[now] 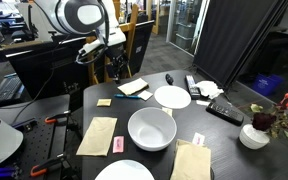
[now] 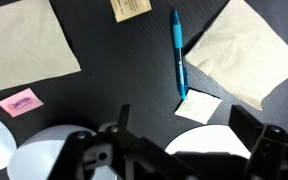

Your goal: Remove the green pen from the grey bowl

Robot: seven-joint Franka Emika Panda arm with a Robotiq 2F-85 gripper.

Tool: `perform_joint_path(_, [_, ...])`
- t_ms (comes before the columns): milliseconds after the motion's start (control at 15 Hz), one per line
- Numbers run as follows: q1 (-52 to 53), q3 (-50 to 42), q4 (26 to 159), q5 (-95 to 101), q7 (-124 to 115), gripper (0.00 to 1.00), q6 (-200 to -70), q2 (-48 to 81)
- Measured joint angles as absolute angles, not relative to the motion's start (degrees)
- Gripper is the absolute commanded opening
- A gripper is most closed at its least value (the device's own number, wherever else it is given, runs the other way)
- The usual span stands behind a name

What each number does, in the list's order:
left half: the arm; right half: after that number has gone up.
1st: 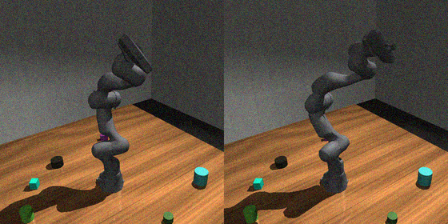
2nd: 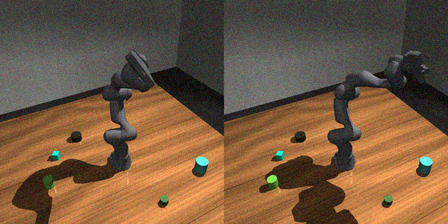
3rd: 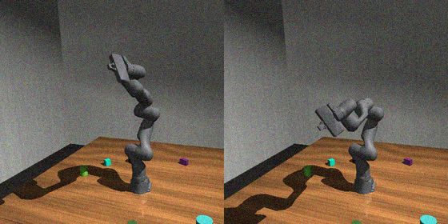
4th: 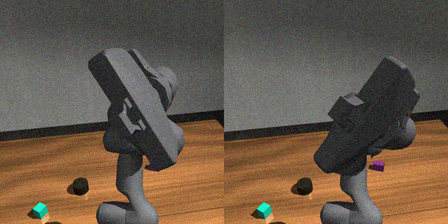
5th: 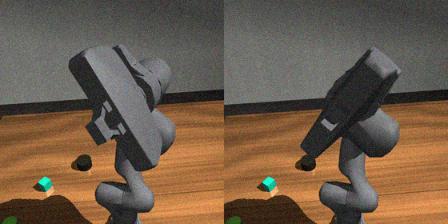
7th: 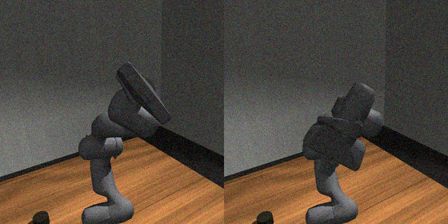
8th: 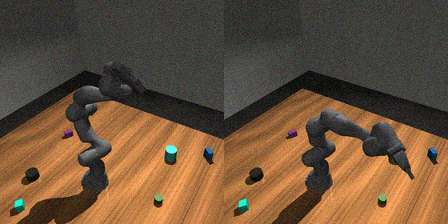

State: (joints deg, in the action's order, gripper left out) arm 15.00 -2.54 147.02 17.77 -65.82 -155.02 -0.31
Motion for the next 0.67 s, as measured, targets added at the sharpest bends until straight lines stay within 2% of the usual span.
perform_joint_path(667, [8.2,6.1,154.4,15.4,-65.4,1.0,-149.4,-15.6])
